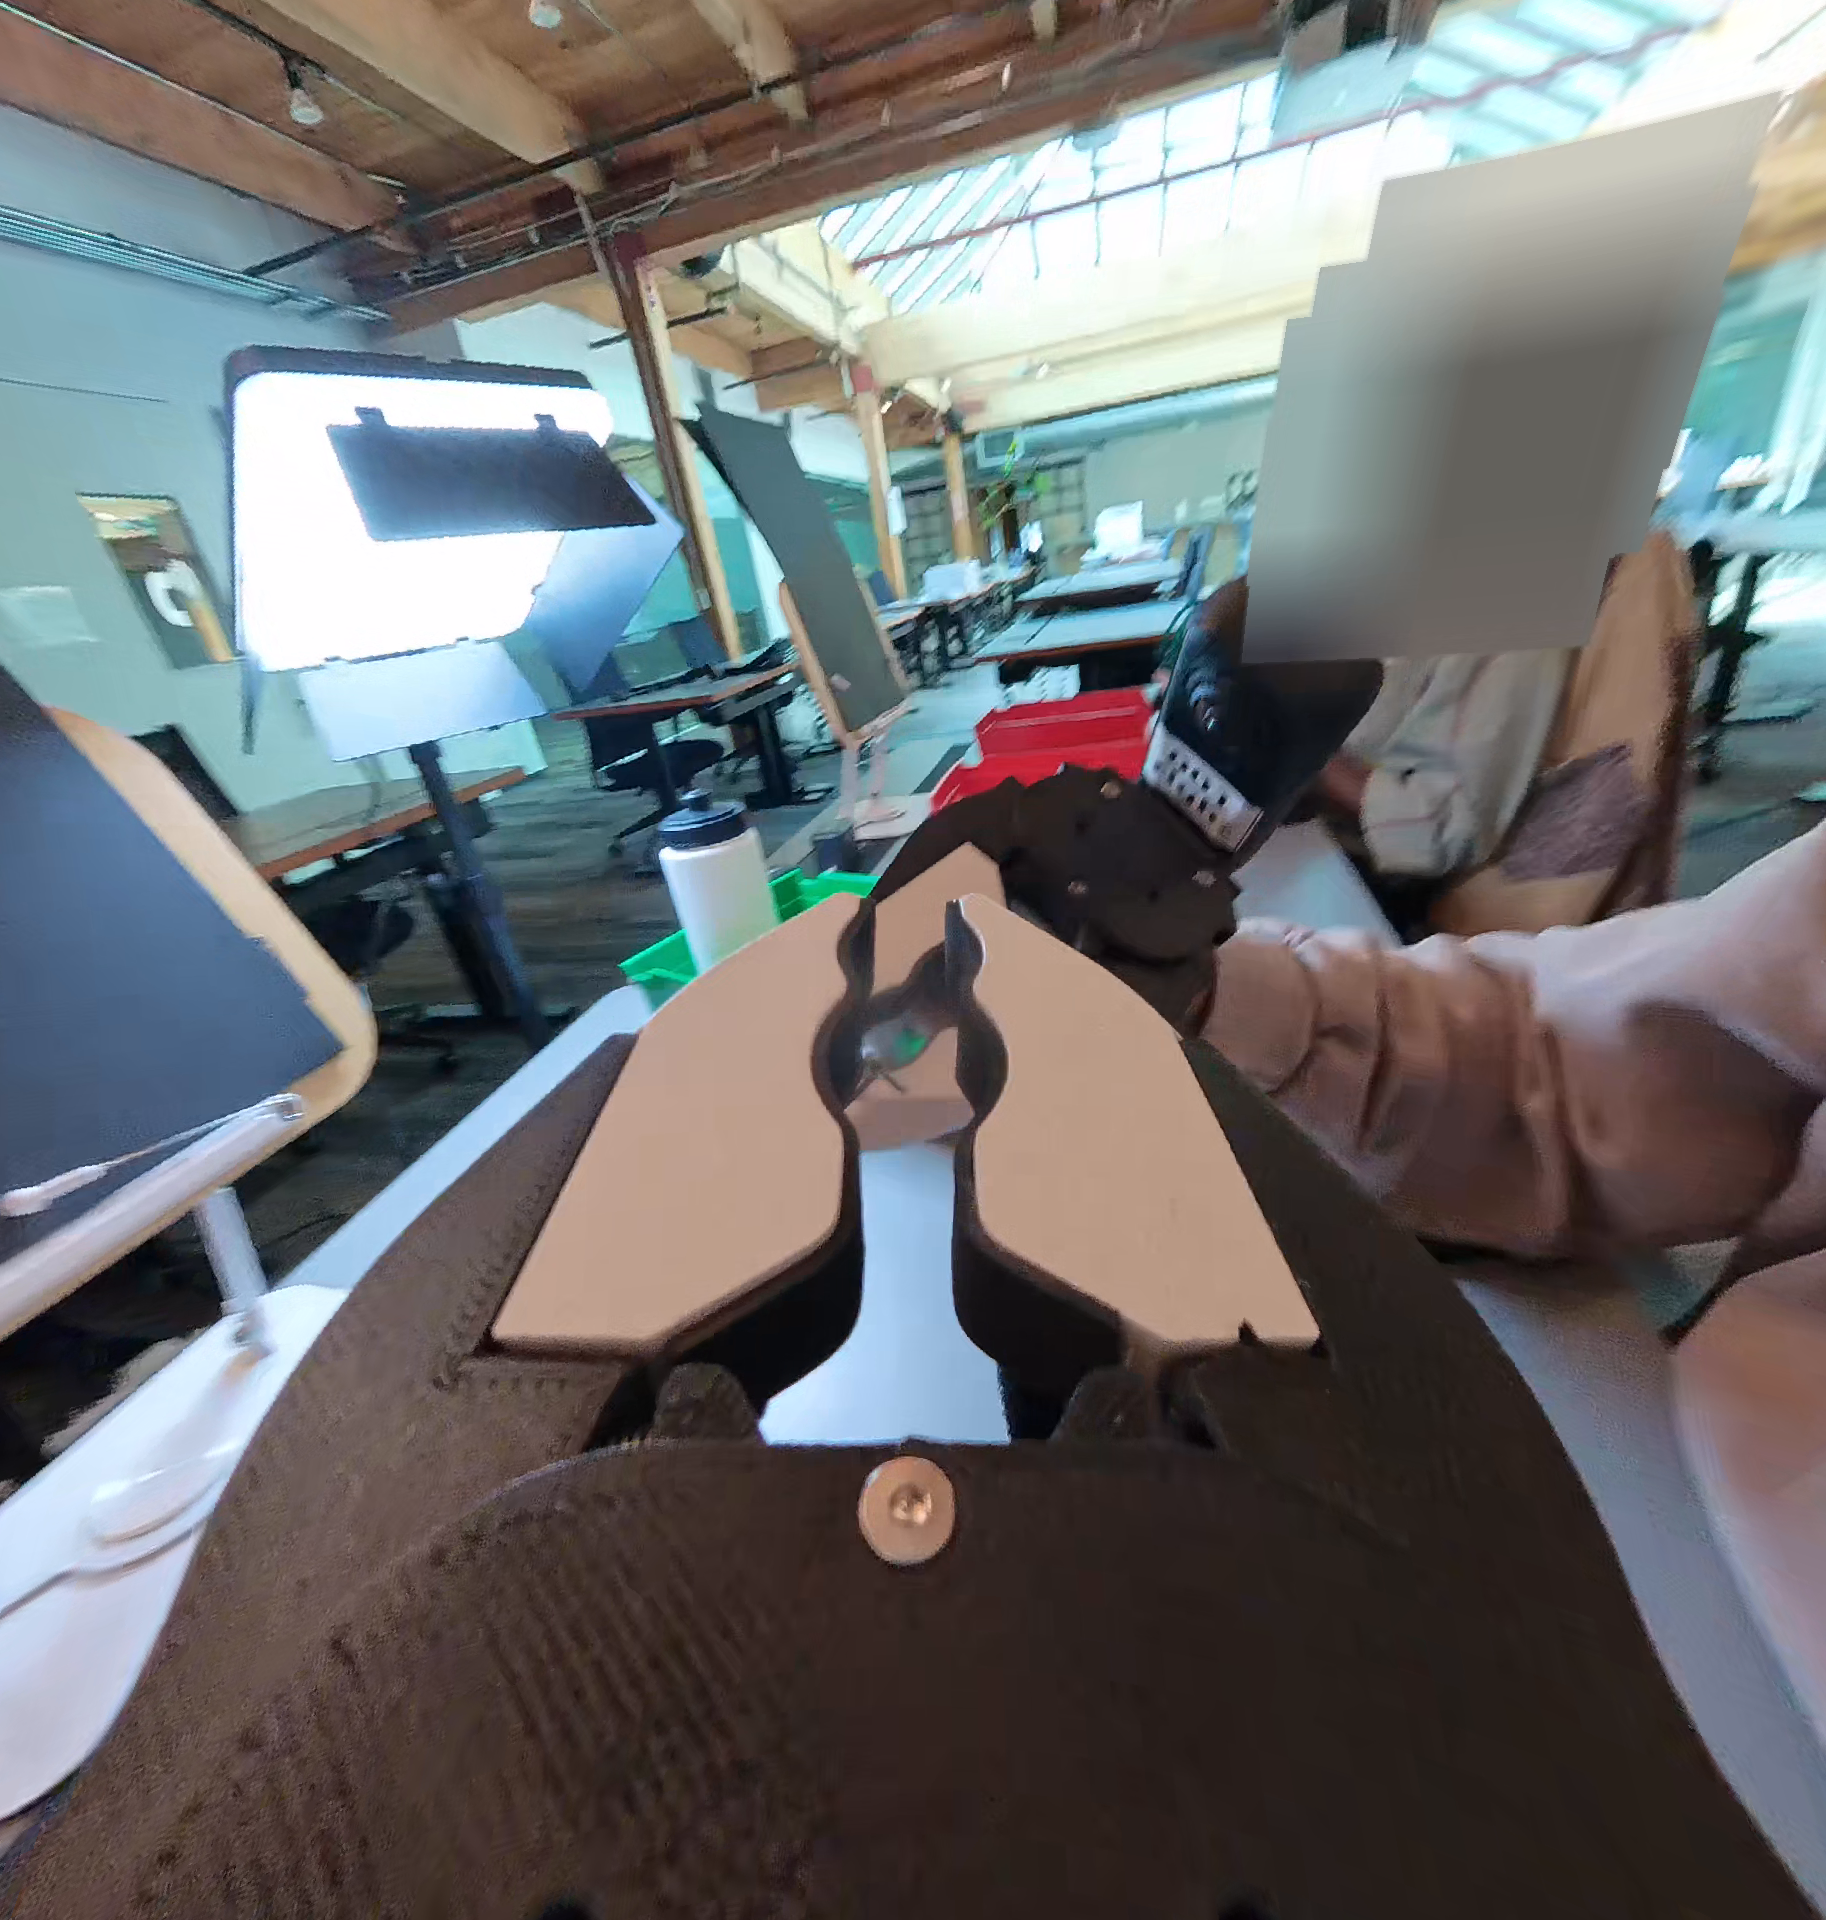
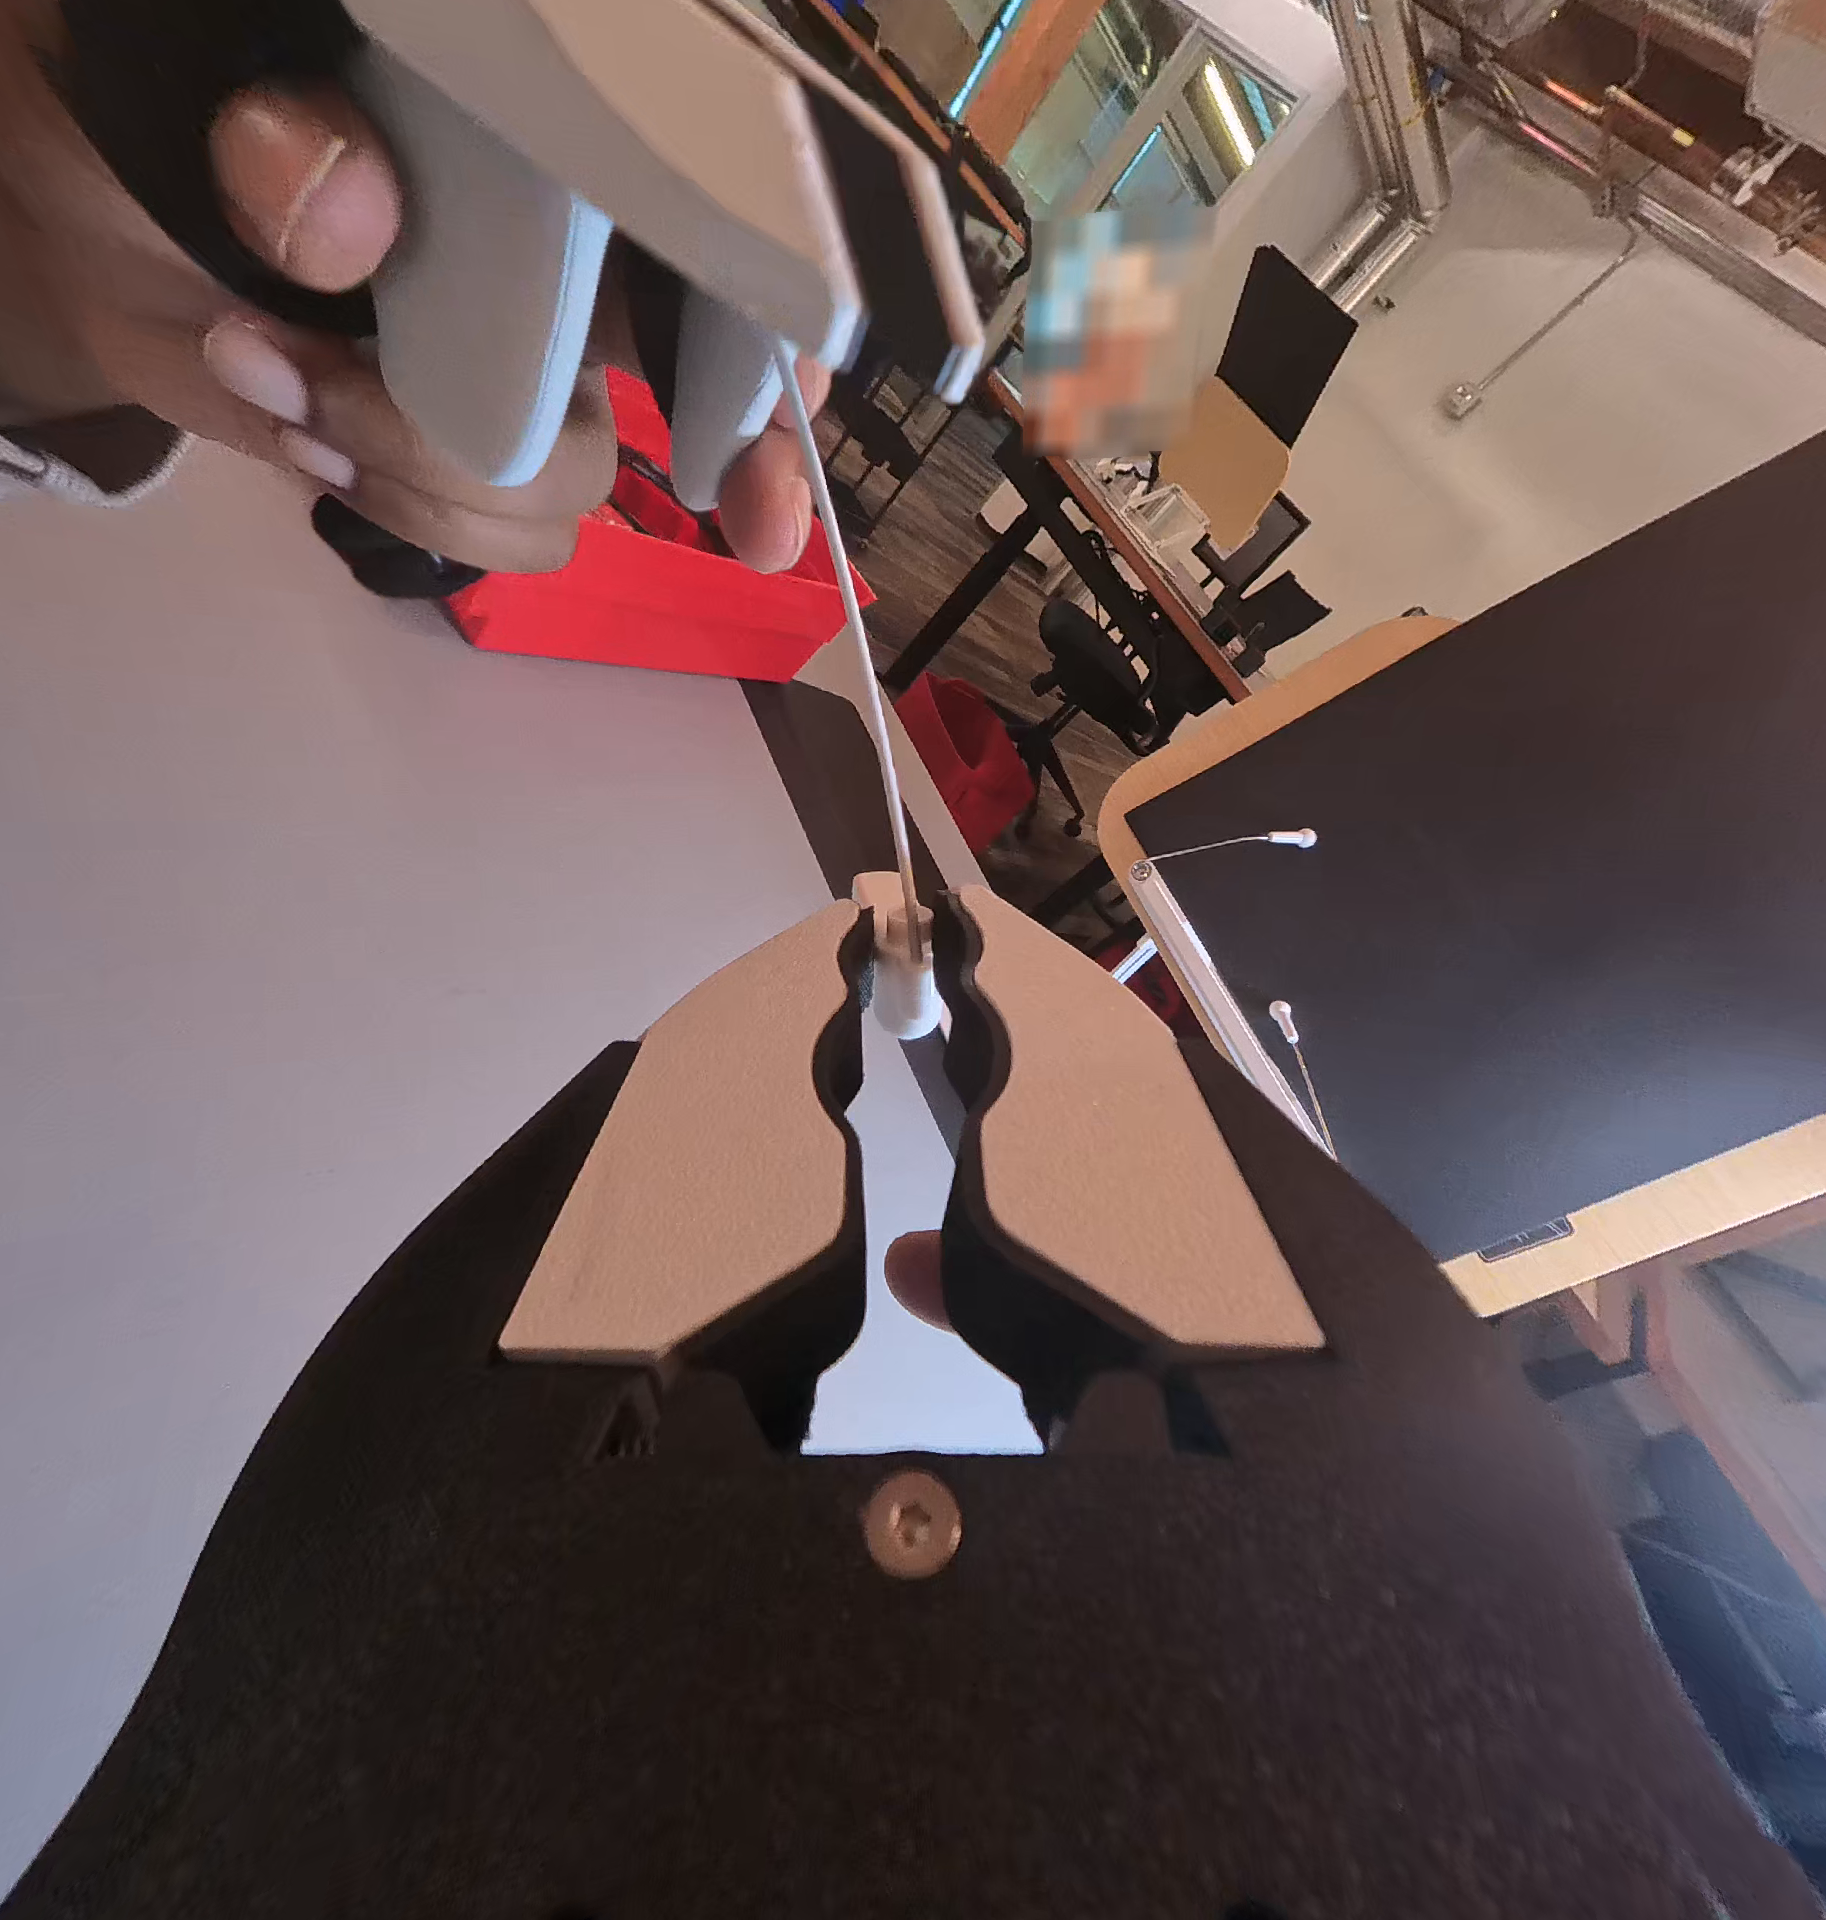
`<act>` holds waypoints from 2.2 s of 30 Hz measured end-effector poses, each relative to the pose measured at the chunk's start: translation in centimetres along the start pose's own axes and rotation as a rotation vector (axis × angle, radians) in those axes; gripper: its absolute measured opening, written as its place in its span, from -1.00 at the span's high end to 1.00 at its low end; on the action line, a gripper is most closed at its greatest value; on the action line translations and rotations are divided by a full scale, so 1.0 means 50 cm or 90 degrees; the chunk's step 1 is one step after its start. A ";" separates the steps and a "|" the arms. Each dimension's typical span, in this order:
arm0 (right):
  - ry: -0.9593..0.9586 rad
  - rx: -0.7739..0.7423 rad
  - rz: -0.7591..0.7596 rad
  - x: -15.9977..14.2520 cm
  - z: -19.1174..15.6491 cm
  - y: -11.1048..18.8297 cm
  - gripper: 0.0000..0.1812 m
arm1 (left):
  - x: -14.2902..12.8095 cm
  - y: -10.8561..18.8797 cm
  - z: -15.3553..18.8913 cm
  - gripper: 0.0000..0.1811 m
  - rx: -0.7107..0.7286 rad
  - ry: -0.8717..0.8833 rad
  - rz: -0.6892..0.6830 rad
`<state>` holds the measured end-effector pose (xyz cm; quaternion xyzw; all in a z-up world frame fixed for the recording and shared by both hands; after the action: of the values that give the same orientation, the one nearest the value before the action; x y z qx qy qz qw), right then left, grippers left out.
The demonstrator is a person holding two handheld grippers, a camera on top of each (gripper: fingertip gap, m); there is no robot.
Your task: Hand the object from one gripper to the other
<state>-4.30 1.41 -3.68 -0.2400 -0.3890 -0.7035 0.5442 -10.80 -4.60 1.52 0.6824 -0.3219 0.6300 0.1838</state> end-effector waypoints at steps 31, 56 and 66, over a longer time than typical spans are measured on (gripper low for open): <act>-0.649 0.427 0.388 0.048 0.011 0.030 0.69 | -0.056 -0.008 -0.006 0.98 0.297 -0.817 -0.025; -0.397 0.139 0.277 -0.009 0.069 0.054 0.98 | -0.033 -0.007 -0.027 0.69 0.027 -0.071 0.006; -0.071 -0.060 -0.022 -0.034 0.032 -0.004 0.98 | -0.079 -0.032 -0.021 0.61 -0.064 0.233 -0.146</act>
<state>-4.14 3.71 -4.11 -0.2976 -0.3894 -0.7157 0.4976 -10.51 -1.95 -1.95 0.5790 -0.2344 0.7013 0.3435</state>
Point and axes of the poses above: each gripper's, where its closed fingertips meet, y back along the fingers, x out of its top, z = x × y across the jaws, the point moved 4 cm from there along y, back along the fingers, and after that the axes turned 13 degrees about x, right-handed, at the moved point
